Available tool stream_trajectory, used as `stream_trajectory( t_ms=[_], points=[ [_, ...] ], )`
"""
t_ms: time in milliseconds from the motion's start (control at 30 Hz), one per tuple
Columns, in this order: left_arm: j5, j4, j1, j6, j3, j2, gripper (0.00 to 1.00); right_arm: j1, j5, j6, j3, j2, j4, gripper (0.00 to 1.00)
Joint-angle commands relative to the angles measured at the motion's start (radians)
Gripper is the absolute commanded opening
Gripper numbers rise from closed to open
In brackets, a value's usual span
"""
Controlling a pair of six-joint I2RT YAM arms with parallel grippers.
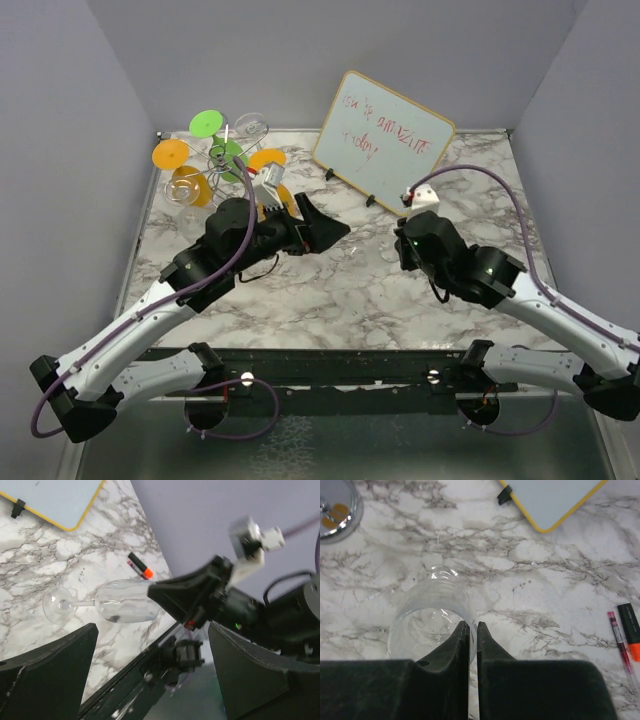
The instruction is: Place the wine glass upside down on the wine glass rack
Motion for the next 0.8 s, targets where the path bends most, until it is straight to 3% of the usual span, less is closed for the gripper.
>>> stream_trajectory(
  t_ms=[0, 100, 333, 600, 767],
  points=[
    [-0.243, 0.118, -0.021, -0.251, -0.049, 0.006, 0.91, 0.005, 0.175, 0.037, -0.082, -0.156, 0.212, 0.01],
    [-0.317, 0.212, -0.029, -0.418, -0.087, 0.019, 0.90, 0.005, 0.195, 0.022, -0.157, -0.280, 0.349, 0.00],
    [-0.370, 0.247, -0.054, -0.562, 0.004, 0.163, 0.88, 0.005, 0.209, -0.005, -0.285, -0.505, 0.585, 0.01],
    [-0.503, 0.298, -0.133, -0.585, 0.079, 0.256, 0.86, 0.005, 0.206, 0.038, -0.375, -0.622, 0.779, 0.01],
    [-0.550, 0.391, -0.182, -0.545, 0.095, 0.284, 0.92, 0.005, 0.192, 0.098, -0.400, -0.641, 0.823, 0.01]
  ],
)
